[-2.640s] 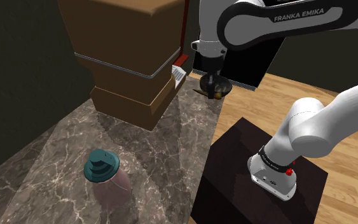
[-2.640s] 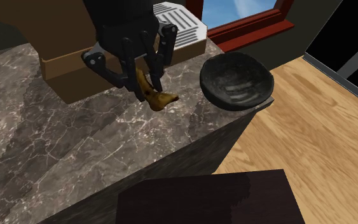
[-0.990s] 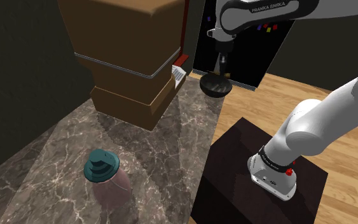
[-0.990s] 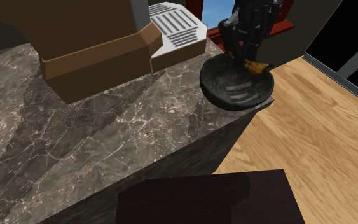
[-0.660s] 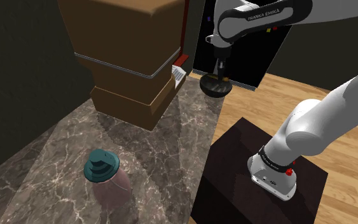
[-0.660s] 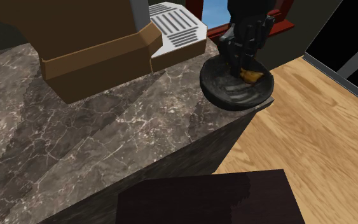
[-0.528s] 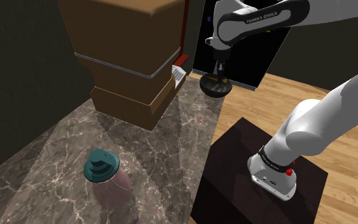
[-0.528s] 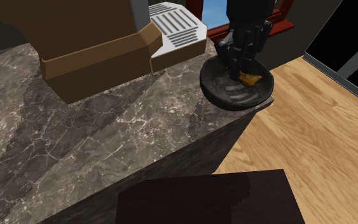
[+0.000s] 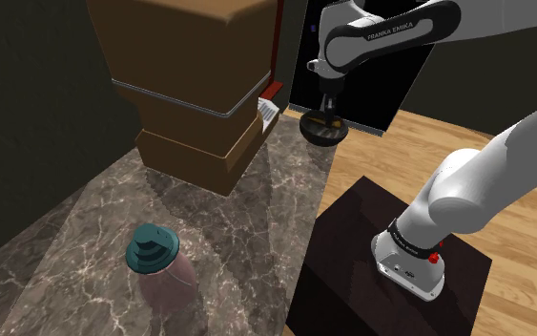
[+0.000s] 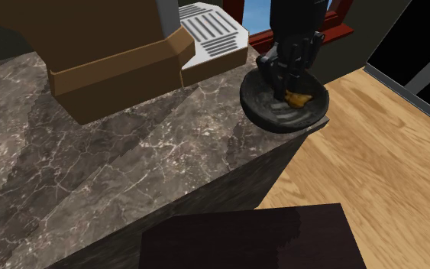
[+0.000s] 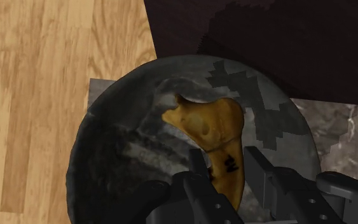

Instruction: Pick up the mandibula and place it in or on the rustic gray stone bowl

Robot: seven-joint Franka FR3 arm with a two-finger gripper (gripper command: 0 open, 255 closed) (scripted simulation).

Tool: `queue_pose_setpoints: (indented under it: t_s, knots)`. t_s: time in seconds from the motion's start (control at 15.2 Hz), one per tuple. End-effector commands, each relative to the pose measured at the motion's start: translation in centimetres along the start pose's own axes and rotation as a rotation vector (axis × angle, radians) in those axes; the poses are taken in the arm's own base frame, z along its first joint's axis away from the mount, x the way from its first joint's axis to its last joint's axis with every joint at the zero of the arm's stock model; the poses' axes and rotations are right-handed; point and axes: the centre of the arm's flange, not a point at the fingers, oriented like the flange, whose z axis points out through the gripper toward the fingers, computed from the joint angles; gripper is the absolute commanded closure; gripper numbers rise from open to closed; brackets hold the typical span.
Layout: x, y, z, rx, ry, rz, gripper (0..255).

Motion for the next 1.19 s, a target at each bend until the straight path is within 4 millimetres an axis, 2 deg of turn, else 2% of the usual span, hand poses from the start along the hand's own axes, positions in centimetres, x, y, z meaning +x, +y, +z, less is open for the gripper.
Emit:
queue_pose_setpoints:
  t_s: [0.0,0.33,0.59,1.12]
  knots:
    - [0.0,0.0,0.0,0.0,0.0,0.0,0]
    - [0.0,0.0,0.0,0.0,0.0,0.0,0]
    - [0.0,0.0,-5.0,0.0,0.0,0.0,0]
    - [0.0,0.0,-5.0,0.0,0.0,0.0,0]
